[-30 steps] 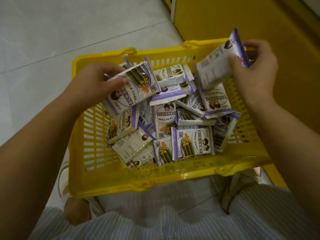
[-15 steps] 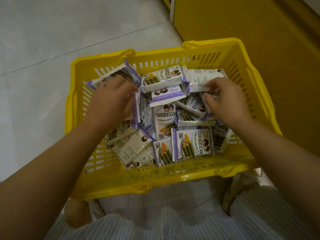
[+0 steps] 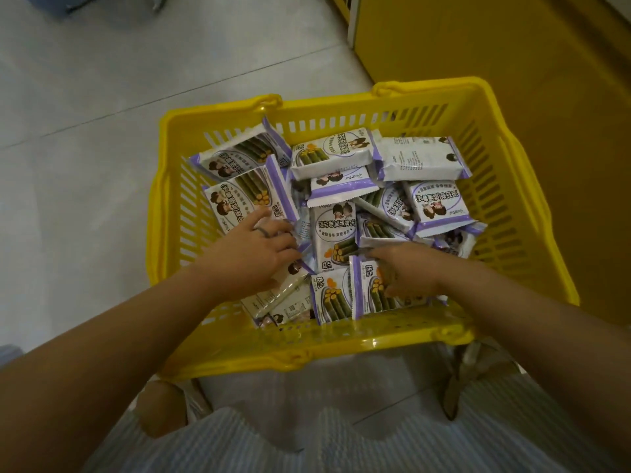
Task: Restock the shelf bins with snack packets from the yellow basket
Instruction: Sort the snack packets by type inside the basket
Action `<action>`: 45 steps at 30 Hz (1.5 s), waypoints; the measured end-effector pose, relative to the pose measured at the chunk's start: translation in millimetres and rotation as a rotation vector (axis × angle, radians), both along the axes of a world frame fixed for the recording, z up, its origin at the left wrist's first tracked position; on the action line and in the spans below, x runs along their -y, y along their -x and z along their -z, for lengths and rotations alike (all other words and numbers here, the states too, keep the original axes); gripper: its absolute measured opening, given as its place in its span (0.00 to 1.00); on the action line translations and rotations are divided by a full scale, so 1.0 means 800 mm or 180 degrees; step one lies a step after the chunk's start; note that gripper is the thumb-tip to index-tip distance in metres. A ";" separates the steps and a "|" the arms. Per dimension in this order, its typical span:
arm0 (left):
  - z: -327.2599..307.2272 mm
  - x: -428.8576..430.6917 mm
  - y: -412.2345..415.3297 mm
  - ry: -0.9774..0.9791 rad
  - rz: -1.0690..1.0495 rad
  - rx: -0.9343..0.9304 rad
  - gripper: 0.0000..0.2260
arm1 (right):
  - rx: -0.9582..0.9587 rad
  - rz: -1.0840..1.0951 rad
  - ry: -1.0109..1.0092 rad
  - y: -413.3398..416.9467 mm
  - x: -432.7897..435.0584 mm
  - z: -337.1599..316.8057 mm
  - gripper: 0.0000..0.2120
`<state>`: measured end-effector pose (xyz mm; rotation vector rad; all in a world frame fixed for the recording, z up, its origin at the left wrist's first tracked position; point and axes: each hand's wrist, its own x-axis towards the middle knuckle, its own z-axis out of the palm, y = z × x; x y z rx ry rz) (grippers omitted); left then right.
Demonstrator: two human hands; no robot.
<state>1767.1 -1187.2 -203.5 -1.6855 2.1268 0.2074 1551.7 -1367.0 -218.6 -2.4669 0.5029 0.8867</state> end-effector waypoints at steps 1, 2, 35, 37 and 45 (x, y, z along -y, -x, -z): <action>0.002 0.000 0.003 0.0010 -0.0016 0.0068 0.28 | 0.0014 0.0078 -0.0005 0.001 0.003 0.001 0.29; 0.003 -0.001 0.005 0.0041 -0.0039 0.0099 0.28 | 0.0042 0.0100 0.0007 0.000 0.005 0.001 0.25; 0.007 -0.003 0.044 -0.0398 0.0031 0.0401 0.16 | -0.0131 -0.0074 -0.0070 -0.002 -0.008 0.003 0.30; 0.006 0.001 0.042 -0.0415 -0.0024 0.0465 0.16 | -0.0057 -0.0292 0.0036 -0.002 -0.007 0.002 0.30; -0.010 0.011 0.014 -0.0372 -0.0207 0.0168 0.21 | 0.0699 0.0297 -0.0200 0.002 -0.004 -0.010 0.24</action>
